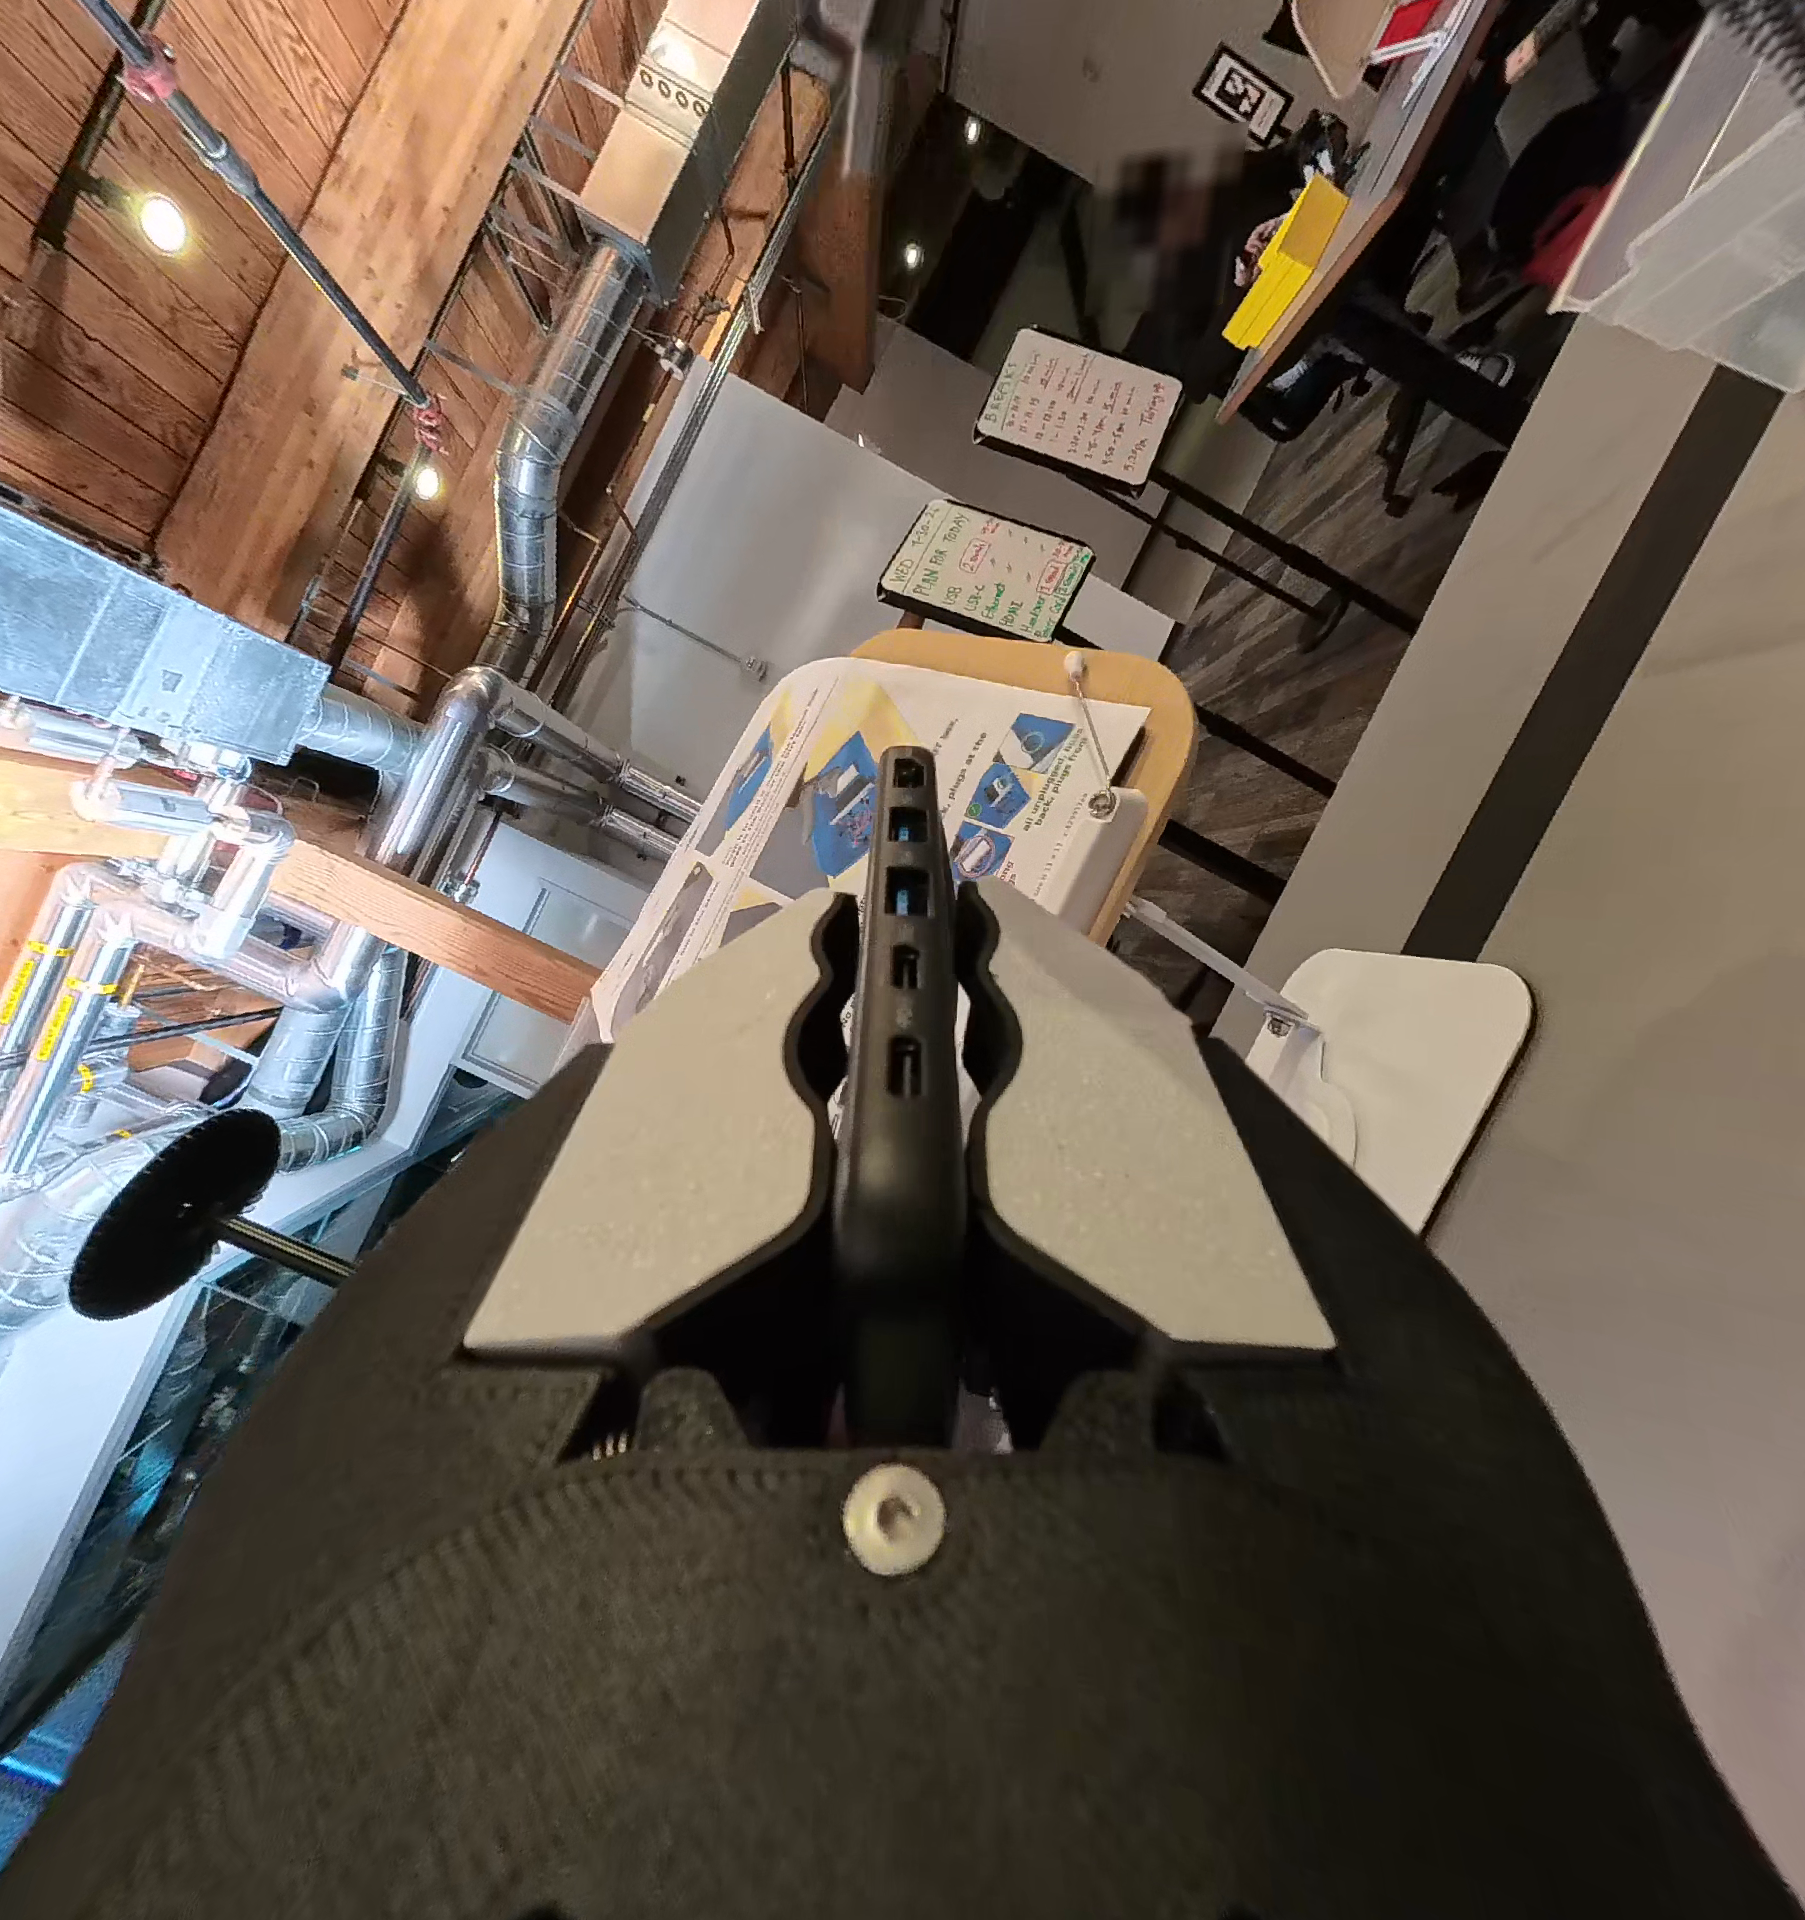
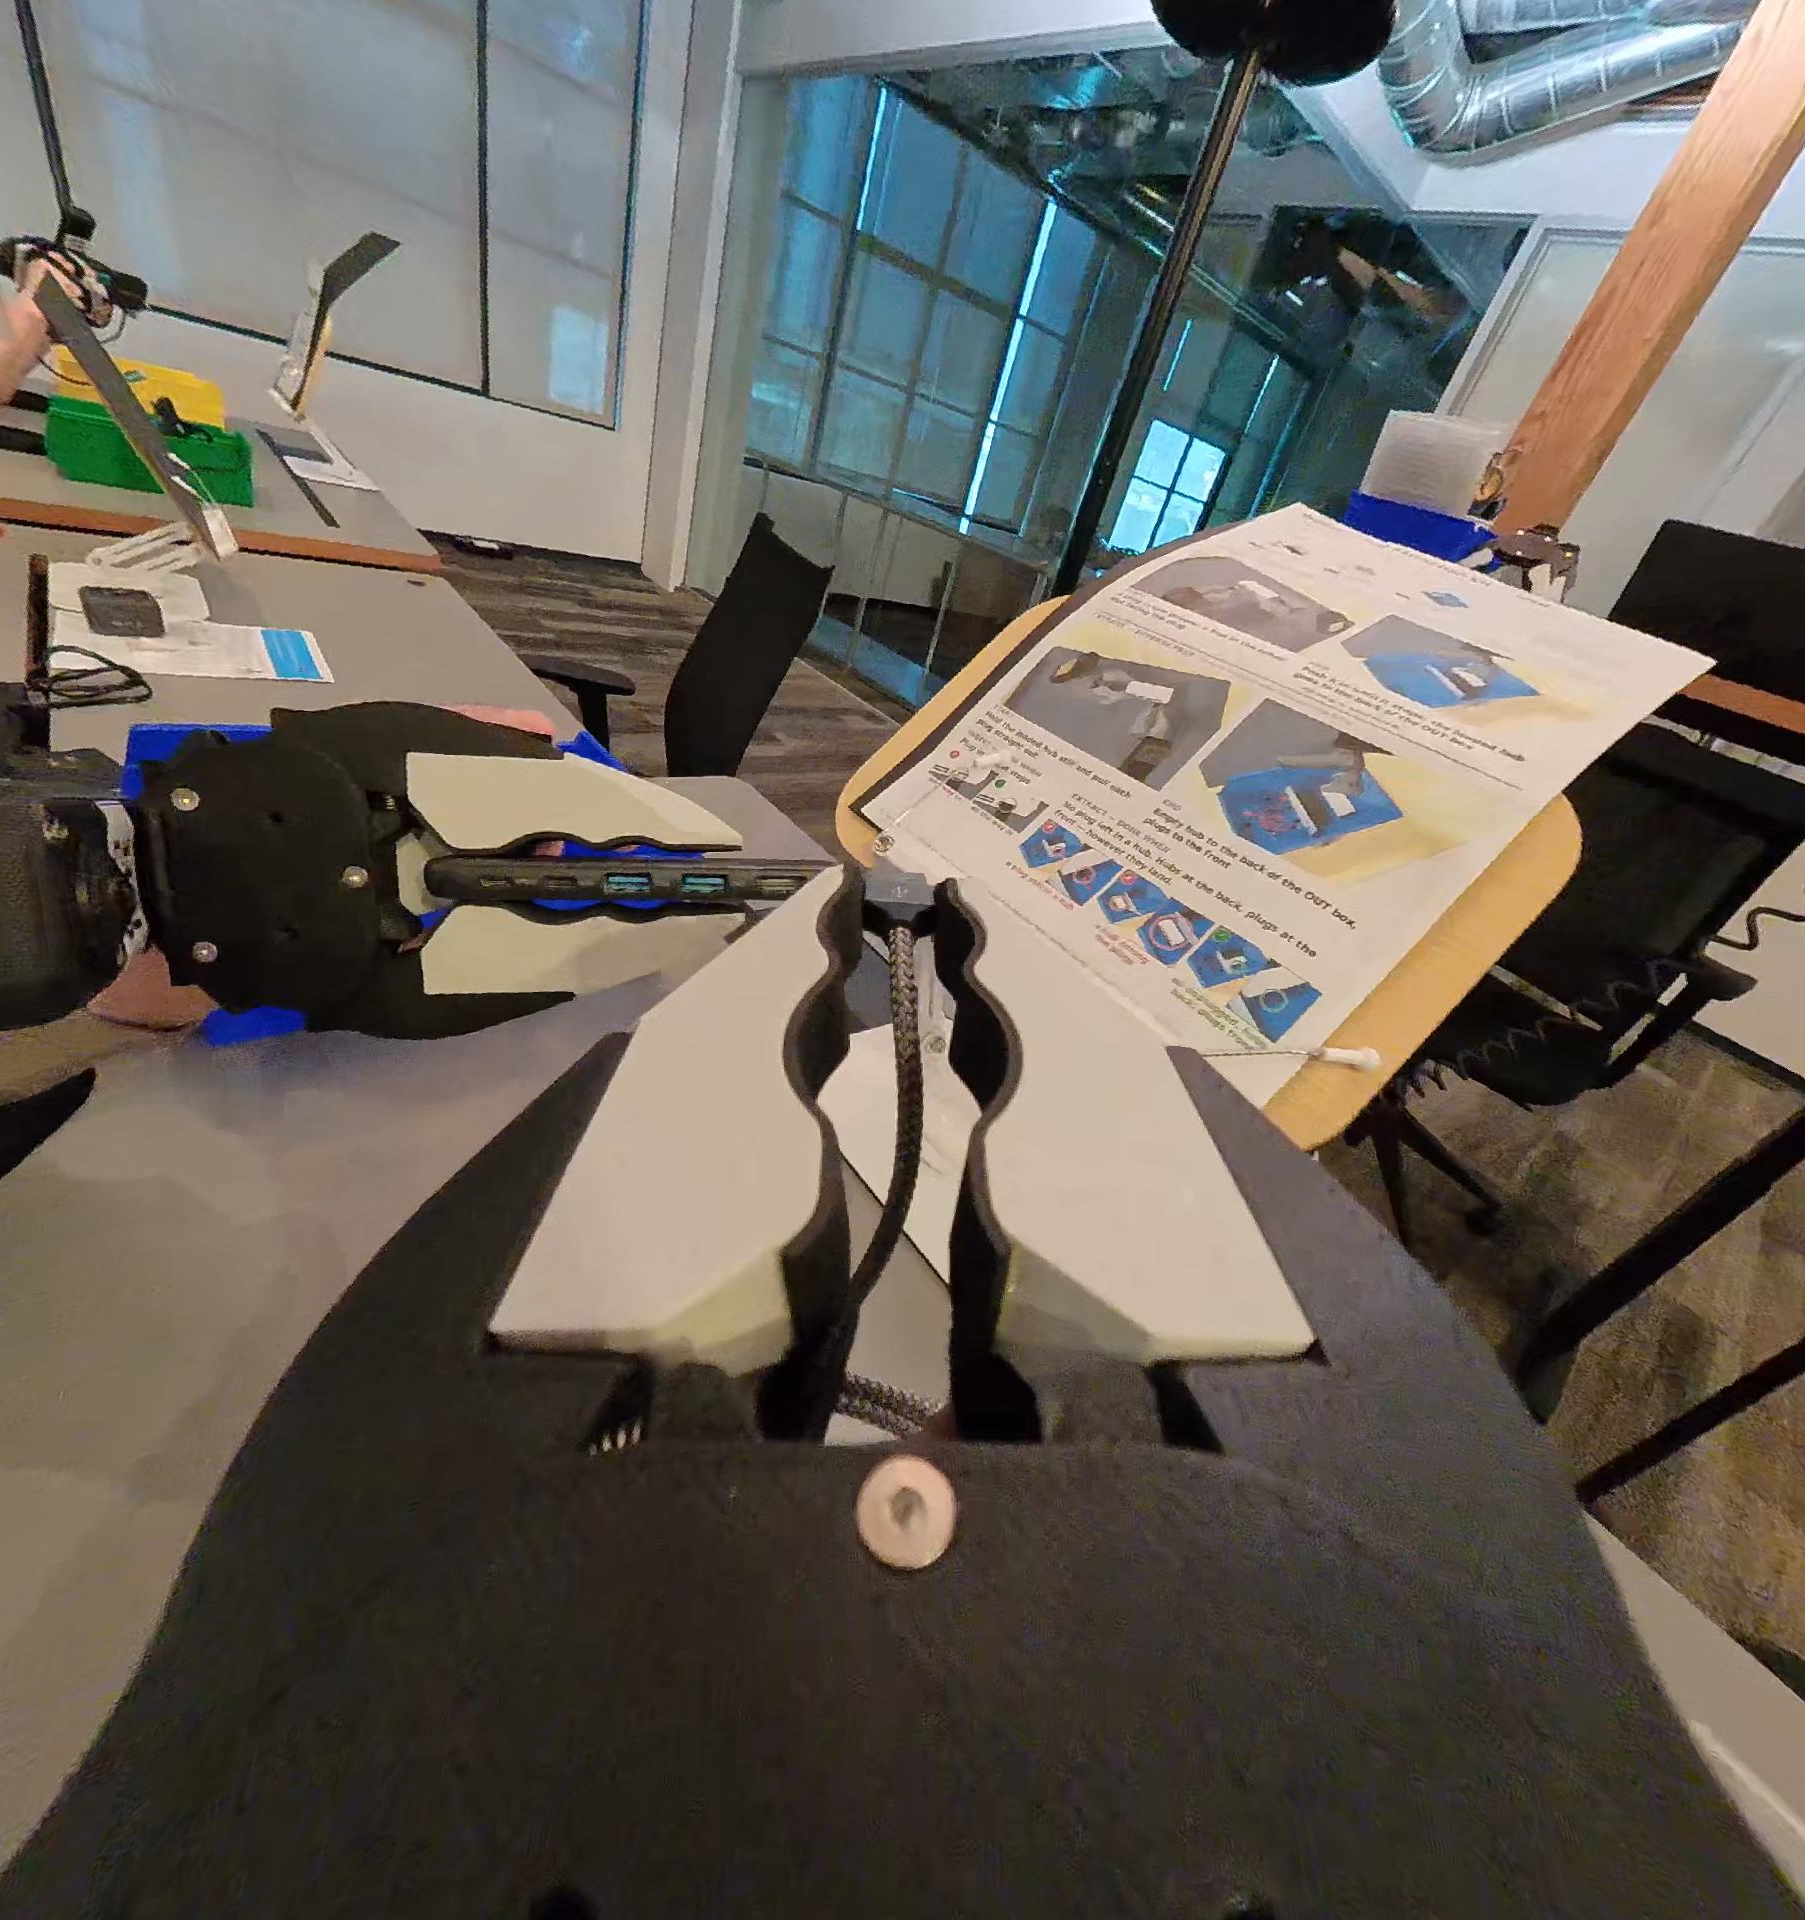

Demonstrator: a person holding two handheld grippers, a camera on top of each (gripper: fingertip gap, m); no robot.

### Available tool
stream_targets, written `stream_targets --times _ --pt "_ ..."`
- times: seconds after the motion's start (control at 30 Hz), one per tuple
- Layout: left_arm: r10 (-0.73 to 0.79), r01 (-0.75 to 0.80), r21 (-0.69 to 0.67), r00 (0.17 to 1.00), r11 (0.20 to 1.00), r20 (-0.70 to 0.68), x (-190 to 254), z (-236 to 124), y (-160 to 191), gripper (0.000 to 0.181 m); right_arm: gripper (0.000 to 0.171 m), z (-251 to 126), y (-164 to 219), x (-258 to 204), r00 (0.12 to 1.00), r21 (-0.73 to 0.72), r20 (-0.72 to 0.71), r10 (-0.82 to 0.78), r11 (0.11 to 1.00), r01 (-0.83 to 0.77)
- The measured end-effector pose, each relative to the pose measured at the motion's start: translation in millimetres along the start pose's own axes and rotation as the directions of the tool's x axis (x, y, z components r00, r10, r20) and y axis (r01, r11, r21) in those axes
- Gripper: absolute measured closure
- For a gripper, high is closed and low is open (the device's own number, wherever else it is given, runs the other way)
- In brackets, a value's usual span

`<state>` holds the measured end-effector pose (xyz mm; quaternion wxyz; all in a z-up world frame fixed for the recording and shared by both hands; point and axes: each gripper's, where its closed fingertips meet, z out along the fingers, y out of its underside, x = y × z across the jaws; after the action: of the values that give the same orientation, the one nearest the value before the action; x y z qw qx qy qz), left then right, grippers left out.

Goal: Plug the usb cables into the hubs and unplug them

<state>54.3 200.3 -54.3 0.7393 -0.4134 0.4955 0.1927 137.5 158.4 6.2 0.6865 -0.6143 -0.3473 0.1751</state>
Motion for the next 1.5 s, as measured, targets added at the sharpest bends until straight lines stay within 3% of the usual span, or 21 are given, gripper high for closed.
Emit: stream_targets --times 0.2,0.33,0.5,0.67,0.93,1.2,1.37,1.5 --pt "0.015 -0.015 0.005 1.000 1.000 -0.018 5 0 -2 0.162 0.160 -47 -29 48 0.994 -0.067 -0.084 -0.075 0.995 0.069" --pt "0.013 -0.013 0.008 1.000 1.000 -0.026 6 0 -3 0.162 0.160 -93 -26 97 0.977 -0.136 -0.188 -0.098 0.988 0.073" --pt "0.024 -0.023 0.018 0.999 1.000 -0.029 8 -2 -8 0.162 0.160 -143 16 152 0.938 -0.236 -0.322 -0.127 0.971 0.050" --pt "0.035 -0.034 0.022 0.999 0.999 -0.038 12 -1 -9 0.162 0.160 -168 85 177 0.916 -0.323 -0.385 -0.117 0.946 -0.015" --pt "0.051 -0.050 0.020 0.997 0.999 -0.051 18 1 -7 0.162 0.161 -181 194 172 0.930 -0.457 -0.368 0.007 0.870 -0.187" --pt "0.065 -0.064 0.026 0.996 0.998 -0.067 25 2 -8 0.162 0.160 -212 271 151 0.959 -0.741 -0.279 -0.054 0.648 -0.178" --pt "0.072 -0.069 0.040 0.994 0.997 -0.079 29 1 -12 0.162 0.137 -231 296 139 0.976 -0.860 -0.200 -0.090 0.493 -0.131" --pt "0.075 -0.071 0.053 0.993 0.996 -0.093 34 0 -15 0.162 0.113 -234 281 141 0.975 -0.865 -0.194 -0.110 0.487 -0.118"
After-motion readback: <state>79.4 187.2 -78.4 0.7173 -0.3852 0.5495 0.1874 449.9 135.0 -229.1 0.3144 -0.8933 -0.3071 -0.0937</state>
